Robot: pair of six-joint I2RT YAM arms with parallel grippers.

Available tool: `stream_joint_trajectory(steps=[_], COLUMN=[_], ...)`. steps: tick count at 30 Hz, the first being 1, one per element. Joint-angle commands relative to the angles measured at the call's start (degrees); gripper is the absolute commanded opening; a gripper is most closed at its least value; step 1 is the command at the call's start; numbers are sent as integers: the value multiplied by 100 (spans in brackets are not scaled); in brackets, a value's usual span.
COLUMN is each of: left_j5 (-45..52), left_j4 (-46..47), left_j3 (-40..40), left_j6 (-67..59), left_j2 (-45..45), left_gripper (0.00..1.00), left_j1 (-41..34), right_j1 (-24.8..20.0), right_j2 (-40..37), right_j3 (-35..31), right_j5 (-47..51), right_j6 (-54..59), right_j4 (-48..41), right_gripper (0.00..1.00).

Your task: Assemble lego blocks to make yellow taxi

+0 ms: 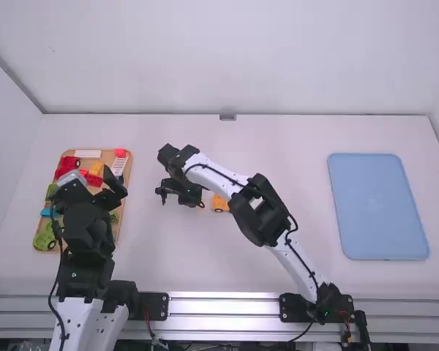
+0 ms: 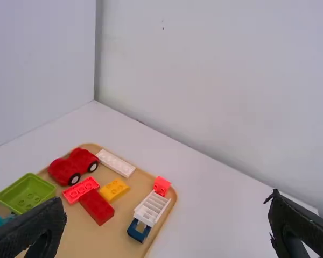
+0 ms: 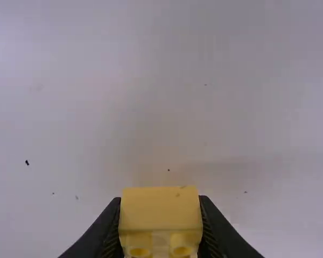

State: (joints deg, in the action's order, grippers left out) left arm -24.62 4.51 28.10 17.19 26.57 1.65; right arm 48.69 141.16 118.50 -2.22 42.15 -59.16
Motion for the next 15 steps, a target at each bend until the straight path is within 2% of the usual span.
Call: stream_joint_trajectory(steps=[1, 3, 4, 5, 6, 8, 10, 12, 15], left_j5=[33, 116, 157, 201, 262, 297, 293, 295, 271], left_j4=[-15, -4, -2, 4, 7, 26, 33, 9, -94], left_j3=[-42, -42, -42, -42, -42, -42, -42, -42, -42], left_j6=[37, 35, 31, 9, -37, -35, -7, -2, -9], left_j2=[-22, -22, -22, -22, -22, -22, -4, 17, 127], left_gripper=[99, 99, 99, 99, 99, 99, 99, 99, 99], left_j1=[-11, 2, 17, 28, 24, 2, -11, 9, 17], right_j1=[-26, -33, -37, -37, -35, -37, -35, -37, -59], right_j2=[83, 83, 83, 83, 83, 81, 81, 81, 59], right_j3=[142, 142, 146, 149, 151, 151, 201, 315, 632], right_j5=[55, 31, 37, 37, 28, 57, 57, 59, 35], right_j6=[-170, -162, -160, -107, -61, -20, -35, -35, -131], right_j4=[61, 87, 85, 63, 35, 9, -9, -120, -315], right_gripper=[14, 26, 37, 54, 63, 72, 90, 99, 99])
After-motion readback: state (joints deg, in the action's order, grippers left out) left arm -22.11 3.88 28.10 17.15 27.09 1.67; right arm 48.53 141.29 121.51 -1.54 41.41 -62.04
